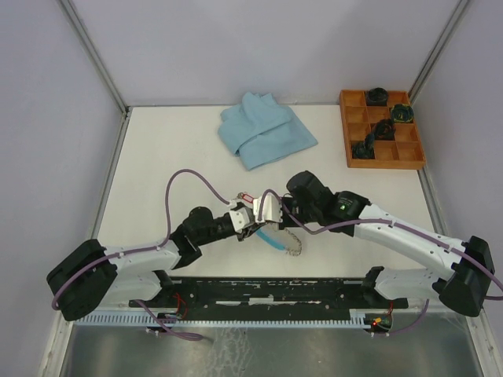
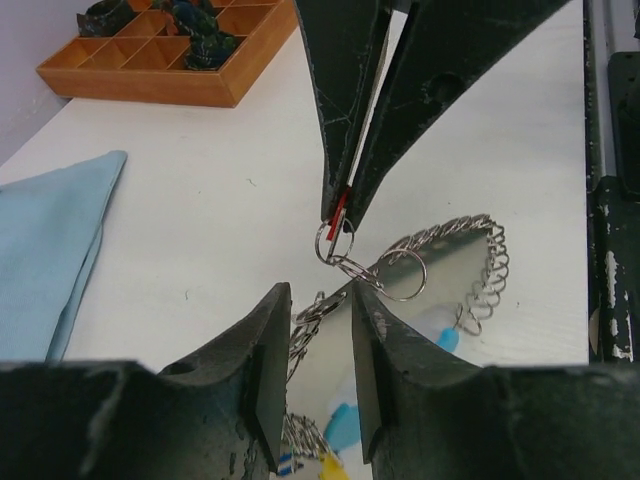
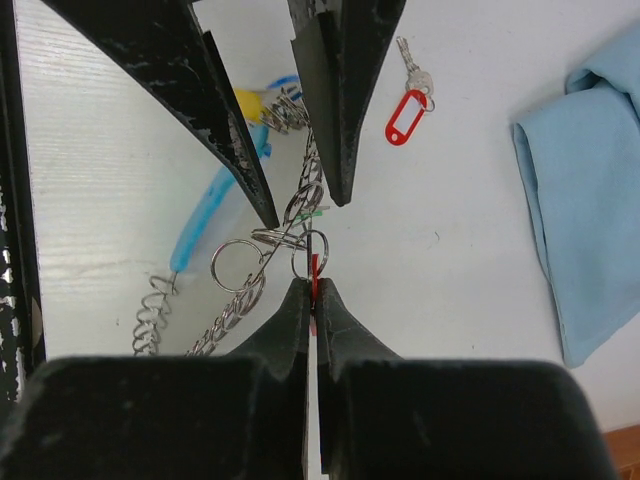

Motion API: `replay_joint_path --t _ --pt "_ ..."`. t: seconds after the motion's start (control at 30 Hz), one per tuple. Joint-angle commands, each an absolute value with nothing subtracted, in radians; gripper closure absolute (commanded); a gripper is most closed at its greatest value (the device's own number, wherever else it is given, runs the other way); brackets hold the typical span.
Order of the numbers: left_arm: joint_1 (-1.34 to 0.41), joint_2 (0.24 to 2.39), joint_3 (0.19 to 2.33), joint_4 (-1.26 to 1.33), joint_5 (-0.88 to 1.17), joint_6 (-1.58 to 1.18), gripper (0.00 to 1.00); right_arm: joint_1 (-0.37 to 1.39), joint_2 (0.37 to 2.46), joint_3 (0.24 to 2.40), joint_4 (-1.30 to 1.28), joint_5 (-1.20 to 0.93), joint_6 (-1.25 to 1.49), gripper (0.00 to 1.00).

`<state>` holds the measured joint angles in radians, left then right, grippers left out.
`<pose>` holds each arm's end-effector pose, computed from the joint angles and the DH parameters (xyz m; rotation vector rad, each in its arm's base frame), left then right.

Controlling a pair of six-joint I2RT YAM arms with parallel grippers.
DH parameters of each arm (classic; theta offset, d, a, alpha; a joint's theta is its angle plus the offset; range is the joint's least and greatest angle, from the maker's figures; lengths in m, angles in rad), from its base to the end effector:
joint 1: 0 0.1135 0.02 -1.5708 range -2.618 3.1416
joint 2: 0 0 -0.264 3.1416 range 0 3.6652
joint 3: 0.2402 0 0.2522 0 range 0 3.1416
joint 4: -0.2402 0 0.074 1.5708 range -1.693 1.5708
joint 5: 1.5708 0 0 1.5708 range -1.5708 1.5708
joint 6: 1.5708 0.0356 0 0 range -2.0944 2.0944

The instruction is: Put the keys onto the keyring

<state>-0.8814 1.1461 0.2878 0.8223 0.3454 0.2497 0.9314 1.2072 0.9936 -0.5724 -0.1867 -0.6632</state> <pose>0.1333 -0.1807 0.2040 1.1090 1.2336 -0.7614 0.1470 0.2088 0.2898 -1.7561 1.5868 0.3503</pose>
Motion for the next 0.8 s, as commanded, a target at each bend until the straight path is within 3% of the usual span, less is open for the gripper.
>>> replay_joint_path --t 0.0,0.47,0.77 --pt "-0.885 1.152 0.344 0.815 0.354 0.176 0.61 0.942 1.198 1.006 -0.516 -0.179 -0.67 0.99" --pt "-0.886 0.975 0.411 0.532 0.155 -0.311 0.5 0.96 1.227 1.005 -0.481 -0.079 -0.644 0.99" --pt "-0.886 1.084 0.526 0.451 0.151 -0.57 0.57 0.967 1.249 1.029 -0.483 -0.027 -0.59 0.99"
